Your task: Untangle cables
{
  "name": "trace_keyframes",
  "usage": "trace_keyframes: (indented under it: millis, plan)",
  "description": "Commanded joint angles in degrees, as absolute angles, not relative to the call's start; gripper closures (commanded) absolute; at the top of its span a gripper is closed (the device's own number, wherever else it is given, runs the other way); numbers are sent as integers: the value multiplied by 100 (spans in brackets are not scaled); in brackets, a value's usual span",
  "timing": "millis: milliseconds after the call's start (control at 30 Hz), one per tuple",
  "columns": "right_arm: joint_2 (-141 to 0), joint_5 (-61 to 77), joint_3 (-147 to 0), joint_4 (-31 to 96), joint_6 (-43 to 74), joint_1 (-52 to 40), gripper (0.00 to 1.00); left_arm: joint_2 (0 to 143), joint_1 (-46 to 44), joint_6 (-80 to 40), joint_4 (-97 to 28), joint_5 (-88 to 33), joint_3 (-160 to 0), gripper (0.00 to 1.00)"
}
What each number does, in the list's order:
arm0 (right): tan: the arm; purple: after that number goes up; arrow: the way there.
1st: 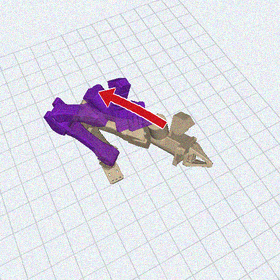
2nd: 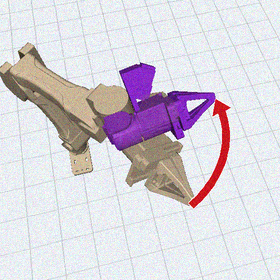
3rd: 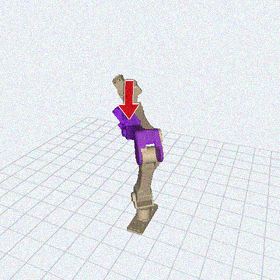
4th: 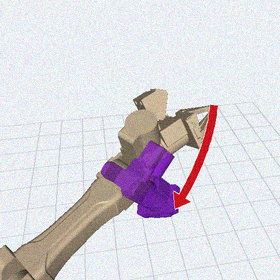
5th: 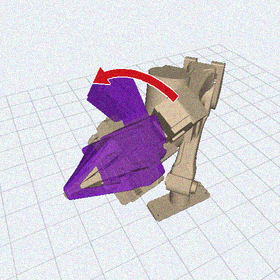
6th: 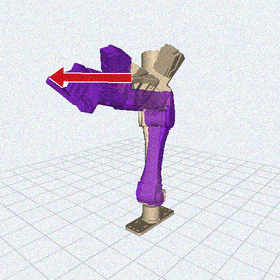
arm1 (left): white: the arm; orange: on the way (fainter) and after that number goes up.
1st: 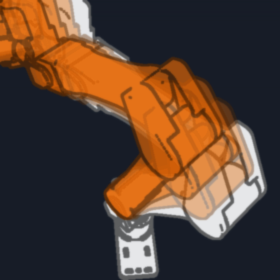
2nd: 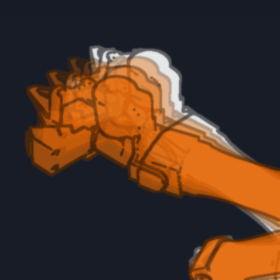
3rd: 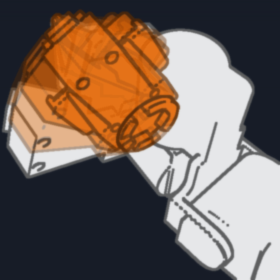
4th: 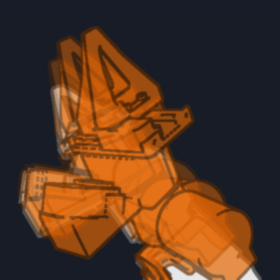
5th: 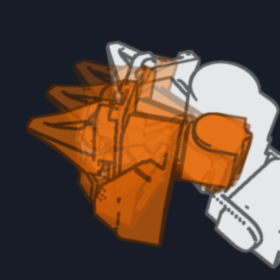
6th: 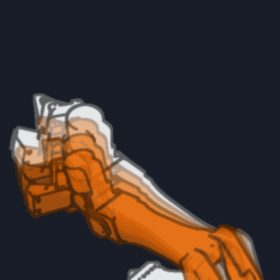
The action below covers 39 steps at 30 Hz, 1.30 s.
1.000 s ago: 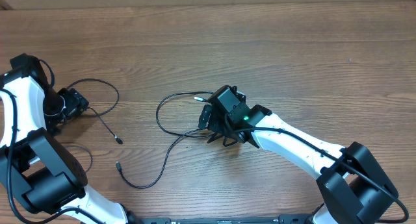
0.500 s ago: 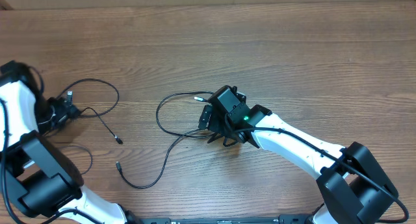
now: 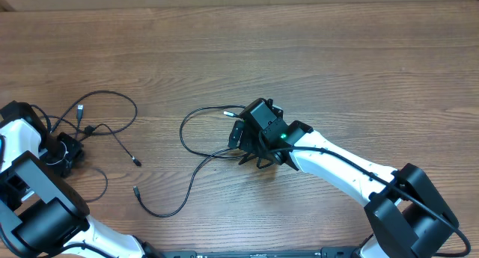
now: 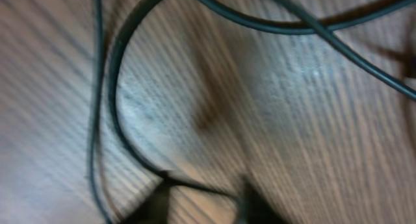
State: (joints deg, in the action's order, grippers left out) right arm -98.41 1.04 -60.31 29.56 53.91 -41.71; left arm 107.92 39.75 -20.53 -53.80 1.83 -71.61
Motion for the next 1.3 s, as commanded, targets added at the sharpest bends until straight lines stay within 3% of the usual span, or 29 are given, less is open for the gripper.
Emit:
trace_keyframes:
  millis: [0, 100, 200, 300, 400, 567, 667, 767, 967, 1200, 1267]
  plan:
    - [-9843, 3, -5986, 2926, 5349, -4182, 0, 10798, 3940, -1977, -5308, -482, -7183, 87]
    - [-9843, 3, -5986, 2923, 5349, -4182, 0, 10798, 3940, -1964, -5282, -735, -7183, 79]
    - [-9843, 14, -5986, 2921, 5352, -4182, 0, 10798, 3933, -1778, -5216, -1208, -7183, 79]
    - [-9843, 283, -5986, 2853, 5347, -4182, 23, 10798, 3933, -1457, -5164, -1900, -7183, 79]
    - [-9843, 523, -5986, 2801, 5347, -4191, 34, 10798, 3931, -1317, -5129, -2261, -7183, 76]
    - [-9843, 517, -5986, 2779, 5349, -4198, 32, 10798, 3929, -1170, -5089, -2327, -7183, 57]
    - [-9843, 504, -5986, 2751, 5349, -4198, 28, 10798, 3929, -1127, -5089, -2405, -7183, 34]
    - [-9843, 499, -5986, 2753, 5347, -4198, 25, 10798, 3920, -1098, -5087, -2410, -7183, 22]
    - [-9843, 499, -5986, 2753, 5347, -4198, 22, 10798, 3789, -766, -5022, -2910, -7183, 16]
    - [-9843, 497, -5983, 2751, 5231, -4198, 19, 10787, 3758, -770, -4925, -3166, -7185, 18]
    - [-9845, 454, -5986, 2753, 5218, -4198, 18, 10787, 3721, -770, -4941, -3162, -7183, 28]
